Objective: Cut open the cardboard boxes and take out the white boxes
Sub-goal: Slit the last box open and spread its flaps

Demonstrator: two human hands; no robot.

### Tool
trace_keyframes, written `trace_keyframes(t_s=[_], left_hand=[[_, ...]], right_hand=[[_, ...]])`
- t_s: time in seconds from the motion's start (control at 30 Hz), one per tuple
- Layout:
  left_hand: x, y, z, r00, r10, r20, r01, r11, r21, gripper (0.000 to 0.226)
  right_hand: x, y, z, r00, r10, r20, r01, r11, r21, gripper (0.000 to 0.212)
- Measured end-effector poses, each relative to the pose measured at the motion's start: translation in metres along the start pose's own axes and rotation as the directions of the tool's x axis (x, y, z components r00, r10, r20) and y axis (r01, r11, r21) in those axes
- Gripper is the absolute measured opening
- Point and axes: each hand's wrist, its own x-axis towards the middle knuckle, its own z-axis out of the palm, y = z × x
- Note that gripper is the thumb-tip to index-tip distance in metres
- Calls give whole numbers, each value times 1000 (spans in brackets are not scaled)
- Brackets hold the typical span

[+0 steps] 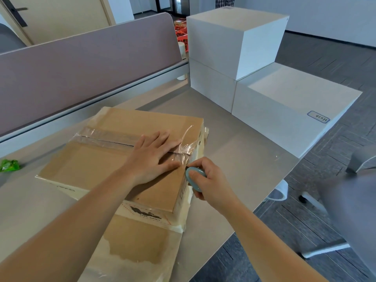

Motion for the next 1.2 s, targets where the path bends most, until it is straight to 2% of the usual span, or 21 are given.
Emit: trace_keyframes(t_s=[0.07,0.17,0.27,0.37,0.53,0.63,0.73,0.87,1.0,1.2], left_hand=[[-4,-11,-2,1000,-1,10,1,1000,-14,117],[-2,-16,-5,1000,16,7,-15,999,-30,104],[-2,-17,-6,1000,25,-5,-25,997,-79,97],[4,-14,-11,999,-19,-37,13,988,-156,102],[18,18,-26,993,-28,-118,5,982,-190,94],[29,54,-33,993,0,-120,-13,994,-108,91],[47,92,-23,992,-3,-124,-5,998,-66,76],[66,137,3,994,-87,-72,85,996,-30,72],[72,163,39,975,-206,81,212,974,-83,70],[55,172,89,889,-344,304,410,892,-190,68]], right_hand=[[2,-2,10,1000,0,5,0,1000,5,19],[7,-4,14,998,-9,-63,7,1000,-25,15],[11,-2,4,981,-29,-194,9,995,-100,10],[19,-3,-17,945,-45,-325,20,996,-82,18],[33,-12,-64,928,-51,-369,2,991,-131,19],[41,-13,-99,927,-37,-373,-15,991,-136,12],[53,-6,-132,944,-46,-326,-39,968,-250,13],[72,17,-171,977,-36,-210,-55,911,-409,19],[87,53,-186,997,49,-56,-70,865,-497,23],[99,106,-182,991,102,89,-18,754,-657,25]])
